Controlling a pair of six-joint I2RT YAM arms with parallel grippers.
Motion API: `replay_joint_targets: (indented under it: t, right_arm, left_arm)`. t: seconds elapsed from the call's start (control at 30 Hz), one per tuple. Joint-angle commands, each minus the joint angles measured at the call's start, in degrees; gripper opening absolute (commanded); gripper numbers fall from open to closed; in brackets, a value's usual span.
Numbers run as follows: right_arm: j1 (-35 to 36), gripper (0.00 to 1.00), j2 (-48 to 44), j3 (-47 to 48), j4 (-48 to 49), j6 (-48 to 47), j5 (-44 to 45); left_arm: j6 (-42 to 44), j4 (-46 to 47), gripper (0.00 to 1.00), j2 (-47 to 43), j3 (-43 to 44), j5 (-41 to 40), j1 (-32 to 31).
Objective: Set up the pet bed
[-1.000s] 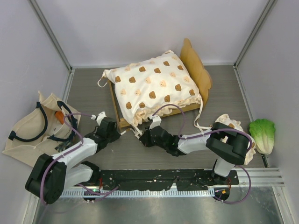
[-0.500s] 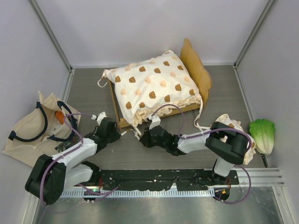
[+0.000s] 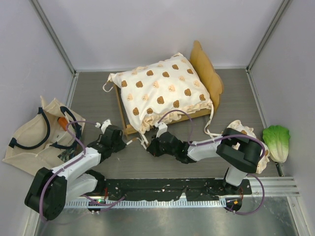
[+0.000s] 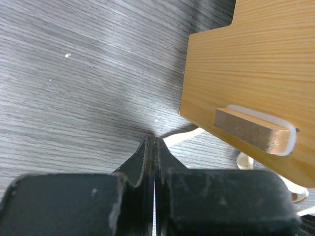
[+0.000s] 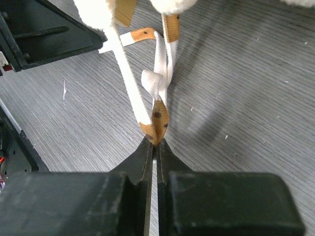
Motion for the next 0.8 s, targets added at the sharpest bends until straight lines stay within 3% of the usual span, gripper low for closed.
replay_joint_targets:
  t: [0.0, 0.03, 0.07, 0.13, 0.37, 0.77]
  right_arm:
    - [-0.5, 0.09, -0.4, 0.9, 0.0, -3.3, -4.1]
    - [-0.7, 0.1, -0.3, 1.3, -0.8, -3.9, -4.4]
    - [-1.0, 0.01, -0.2, 1.8, -1.5, -4.5, -5.2]
    - [-1.5, 0.01, -1.0, 2.0, -2.1, -6.6, -7.4]
    - [-3.9, 0.14, 0.5, 7.0, -8.9, -10.7, -11.2]
    - [-5.8, 0.16, 8.6, 11.5, -8.7, -6.2, -11.5]
  left_arm:
    - [0.9, -0.5, 0.0, -1.3, -0.3, 0.2, 0.1]
    - [1.1, -0.5, 0.0, -1.4, -0.3, 0.4, 0.2]
    - [1.1, -0.8, 0.0, -1.5, -0.1, 0.5, 0.1]
    - [1.3, -1.4, 0.0, -1.8, 0.4, 0.5, 0.2]
    - [1.7, -2.4, 0.0, -2.4, 1.1, 1.2, 0.2]
    - [1.8, -6.4, 0.0, -2.9, 3.3, 0.6, 0.2]
